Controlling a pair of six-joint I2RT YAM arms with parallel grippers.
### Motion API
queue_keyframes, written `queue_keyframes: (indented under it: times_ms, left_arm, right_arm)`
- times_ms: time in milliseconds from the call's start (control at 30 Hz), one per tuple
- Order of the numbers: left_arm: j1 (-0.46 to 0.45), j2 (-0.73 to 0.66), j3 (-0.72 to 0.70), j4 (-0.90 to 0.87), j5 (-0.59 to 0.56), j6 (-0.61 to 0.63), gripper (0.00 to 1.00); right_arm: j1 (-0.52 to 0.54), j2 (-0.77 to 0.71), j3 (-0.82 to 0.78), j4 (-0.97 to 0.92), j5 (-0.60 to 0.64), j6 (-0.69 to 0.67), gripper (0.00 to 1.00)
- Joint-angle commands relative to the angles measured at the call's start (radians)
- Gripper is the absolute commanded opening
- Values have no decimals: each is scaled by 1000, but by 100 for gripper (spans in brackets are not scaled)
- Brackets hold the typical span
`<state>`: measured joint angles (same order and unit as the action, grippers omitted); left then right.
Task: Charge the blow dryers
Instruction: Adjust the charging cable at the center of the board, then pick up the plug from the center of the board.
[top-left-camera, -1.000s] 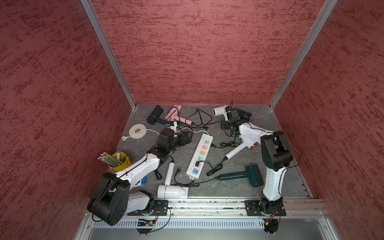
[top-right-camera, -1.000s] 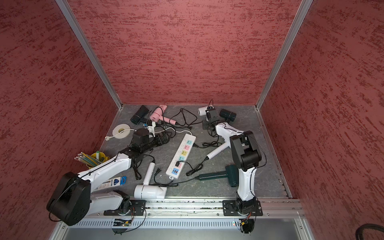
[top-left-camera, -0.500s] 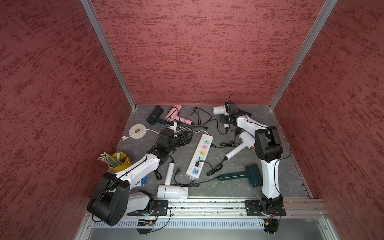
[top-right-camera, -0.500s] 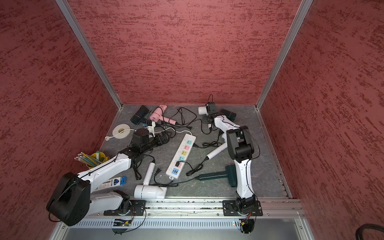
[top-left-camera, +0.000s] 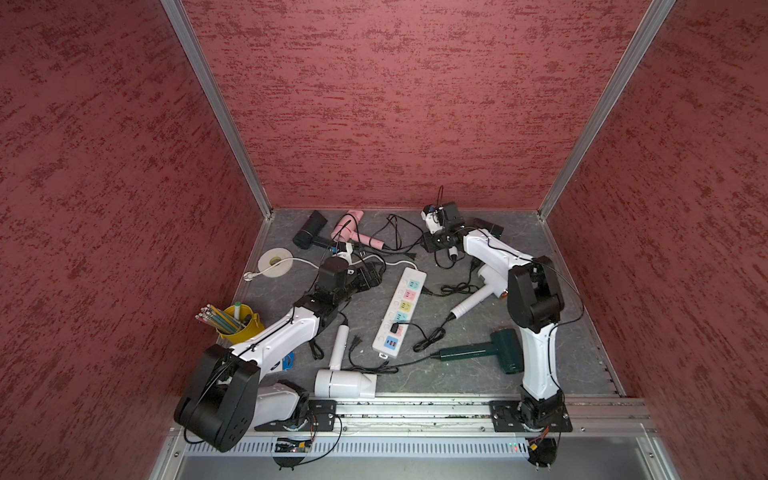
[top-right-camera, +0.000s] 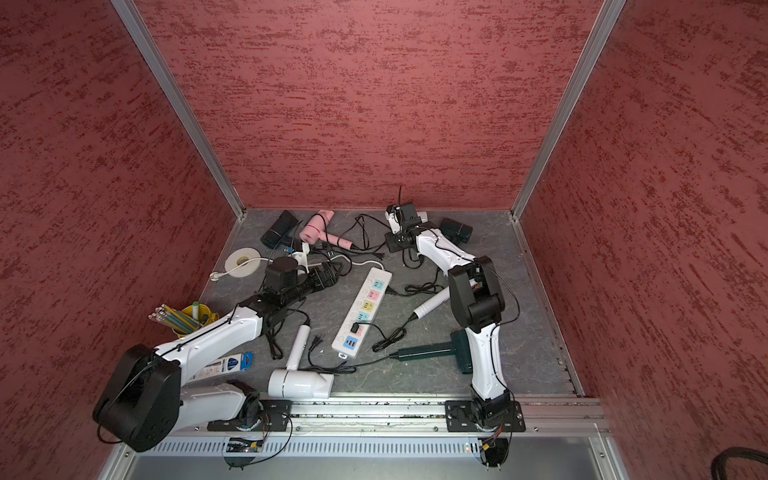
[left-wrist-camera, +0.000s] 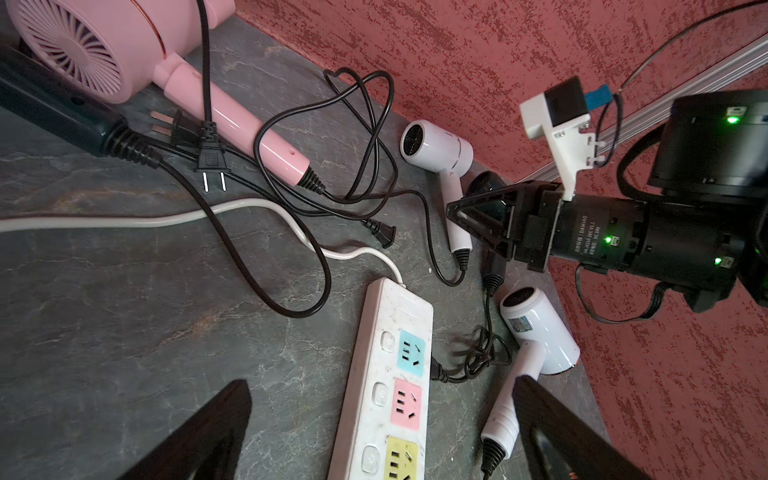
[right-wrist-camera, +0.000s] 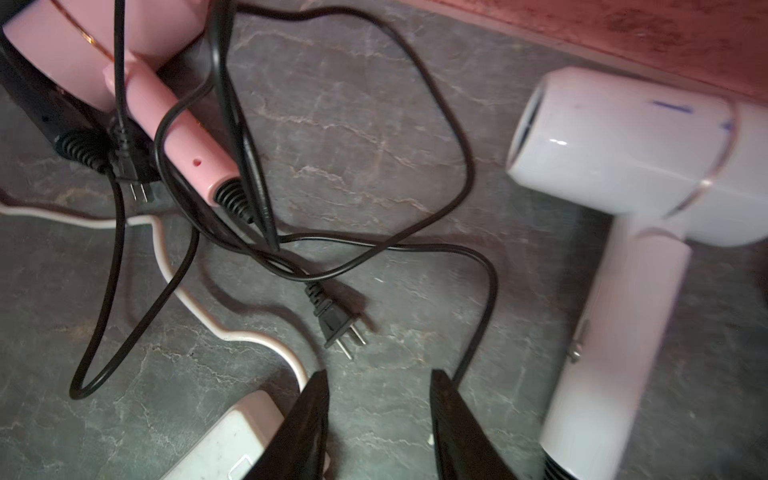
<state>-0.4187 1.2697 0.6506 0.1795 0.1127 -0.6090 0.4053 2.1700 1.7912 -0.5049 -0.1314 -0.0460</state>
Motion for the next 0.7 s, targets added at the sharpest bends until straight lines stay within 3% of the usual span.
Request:
queue_keyframes:
  times_ms: [0,267,667]
  left_arm:
    - [6,3,-13,-6,-11,10,100]
    - [7,5,-12,-7,-13,10,100]
    - [7,14,-11,-3,-12,10,100]
  right_arm:
    - [24,76,91,-111,-12,-85,39]
    - [54,230,296,-235,54,-148,38]
    - [75,378,463,-321,104,-185,41]
